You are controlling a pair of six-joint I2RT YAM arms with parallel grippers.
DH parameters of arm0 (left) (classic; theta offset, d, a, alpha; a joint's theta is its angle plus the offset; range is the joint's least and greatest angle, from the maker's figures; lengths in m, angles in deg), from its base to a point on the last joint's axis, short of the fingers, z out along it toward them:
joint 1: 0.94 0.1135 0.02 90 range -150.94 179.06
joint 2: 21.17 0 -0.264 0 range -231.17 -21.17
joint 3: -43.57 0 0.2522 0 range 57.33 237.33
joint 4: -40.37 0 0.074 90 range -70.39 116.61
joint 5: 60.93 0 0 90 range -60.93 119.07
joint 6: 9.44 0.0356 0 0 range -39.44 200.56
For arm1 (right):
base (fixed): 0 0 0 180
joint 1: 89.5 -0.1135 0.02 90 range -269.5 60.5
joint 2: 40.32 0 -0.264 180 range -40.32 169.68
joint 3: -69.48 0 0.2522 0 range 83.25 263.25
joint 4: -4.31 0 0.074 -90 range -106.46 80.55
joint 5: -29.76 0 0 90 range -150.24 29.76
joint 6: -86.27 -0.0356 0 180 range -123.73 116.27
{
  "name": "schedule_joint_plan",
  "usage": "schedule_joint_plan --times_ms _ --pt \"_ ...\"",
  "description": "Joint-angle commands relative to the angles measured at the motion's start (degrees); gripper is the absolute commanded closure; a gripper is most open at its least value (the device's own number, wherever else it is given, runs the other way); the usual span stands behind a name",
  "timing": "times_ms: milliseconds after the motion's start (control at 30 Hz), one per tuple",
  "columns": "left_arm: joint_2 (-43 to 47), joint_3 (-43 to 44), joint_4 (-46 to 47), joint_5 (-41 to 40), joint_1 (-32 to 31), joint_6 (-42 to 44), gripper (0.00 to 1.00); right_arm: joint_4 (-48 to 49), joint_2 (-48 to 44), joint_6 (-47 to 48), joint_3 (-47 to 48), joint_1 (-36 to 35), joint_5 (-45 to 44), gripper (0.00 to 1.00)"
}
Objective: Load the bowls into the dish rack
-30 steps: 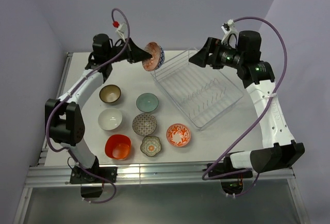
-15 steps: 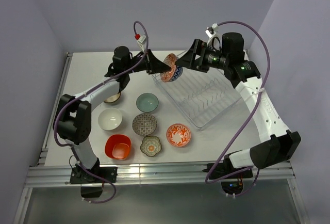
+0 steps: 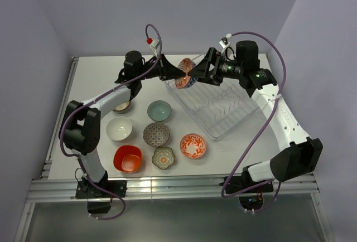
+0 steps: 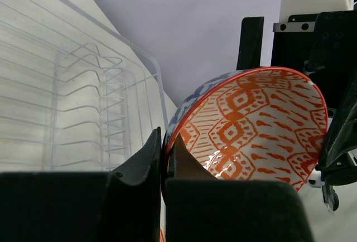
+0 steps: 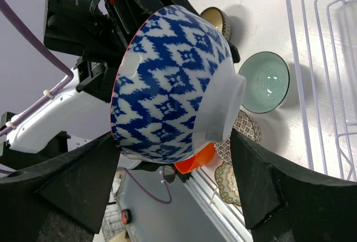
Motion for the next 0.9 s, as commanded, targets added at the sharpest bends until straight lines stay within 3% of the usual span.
schedule_joint_plan --times_ms 0,267,367,500,667,767,867 --pt "0.9 2.4 3.2 -1.1 -0.5 0.6 1.0 1.7 -0.3 -1.1 0.5 -0.2 1.4 0.17" --pt "1.3 1.6 4.5 -0.9 -0.9 -0.6 1.0 3.2 1.0 -2.1 0.7 -0.2 3.0 0.27" --pt "1.3 1.4 4.9 -0.6 -1.1 -1.0 1.0 3.6 1.2 -2.1 1.3 -0.1 3.6 0.25" --pt "1.3 1.1 5.7 -0.5 -1.2 -1.8 1.0 4.3 1.5 -2.8 1.3 -0.2 4.9 0.15" --pt "1.2 1.2 5.5 -0.6 -1.1 -1.8 1.0 4.5 1.7 -3.0 1.3 -0.1 5.3 0.14" --pt "1.5 0.7 5.3 -0.6 -1.2 -1.6 1.0 5.0 1.7 -3.0 1.4 0.1 5.7 0.2" --pt "1.5 0.4 5.4 -0.4 -1.2 -1.9 1.0 5.8 1.5 -2.9 1.1 0.2 6.0 0.37"
